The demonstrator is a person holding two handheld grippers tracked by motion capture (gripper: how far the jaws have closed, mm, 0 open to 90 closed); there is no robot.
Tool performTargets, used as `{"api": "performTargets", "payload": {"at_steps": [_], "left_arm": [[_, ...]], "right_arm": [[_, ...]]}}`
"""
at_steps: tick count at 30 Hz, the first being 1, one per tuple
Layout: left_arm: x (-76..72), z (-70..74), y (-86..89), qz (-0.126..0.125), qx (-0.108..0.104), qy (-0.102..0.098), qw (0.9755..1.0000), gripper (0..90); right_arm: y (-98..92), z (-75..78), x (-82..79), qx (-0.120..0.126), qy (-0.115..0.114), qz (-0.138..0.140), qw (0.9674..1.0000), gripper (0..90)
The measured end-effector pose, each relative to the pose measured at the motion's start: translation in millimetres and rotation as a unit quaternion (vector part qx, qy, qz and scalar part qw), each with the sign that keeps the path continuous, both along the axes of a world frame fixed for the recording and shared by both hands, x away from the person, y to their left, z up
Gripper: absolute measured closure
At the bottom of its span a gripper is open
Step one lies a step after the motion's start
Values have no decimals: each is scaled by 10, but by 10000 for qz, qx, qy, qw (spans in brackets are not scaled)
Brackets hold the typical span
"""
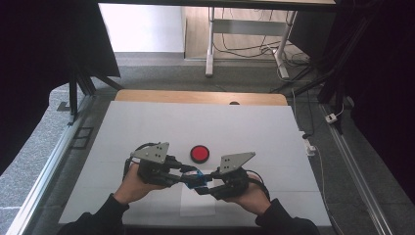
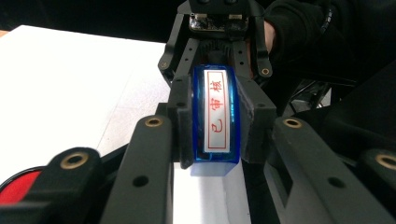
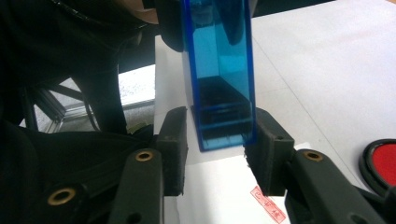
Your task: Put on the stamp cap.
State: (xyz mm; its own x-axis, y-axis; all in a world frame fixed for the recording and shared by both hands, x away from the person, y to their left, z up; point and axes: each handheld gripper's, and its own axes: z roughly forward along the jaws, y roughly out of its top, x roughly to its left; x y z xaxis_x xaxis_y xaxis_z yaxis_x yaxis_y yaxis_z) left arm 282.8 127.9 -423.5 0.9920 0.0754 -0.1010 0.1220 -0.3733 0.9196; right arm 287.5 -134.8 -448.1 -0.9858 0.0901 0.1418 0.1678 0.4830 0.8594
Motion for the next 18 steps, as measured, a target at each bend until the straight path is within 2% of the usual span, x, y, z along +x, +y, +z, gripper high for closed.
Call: {"api": "performTargets", "payload": {"at_steps": [6, 18], "left_arm": [[-7, 20, 16, 110, 49, -18, 9999, 706], [-7, 40, 36, 347, 215, -4, 9992, 705]], "right_arm": [[-39, -2, 3, -60, -42, -102, 9999, 560], [-110, 5, -6, -173, -81, -505, 9985, 474]]}}
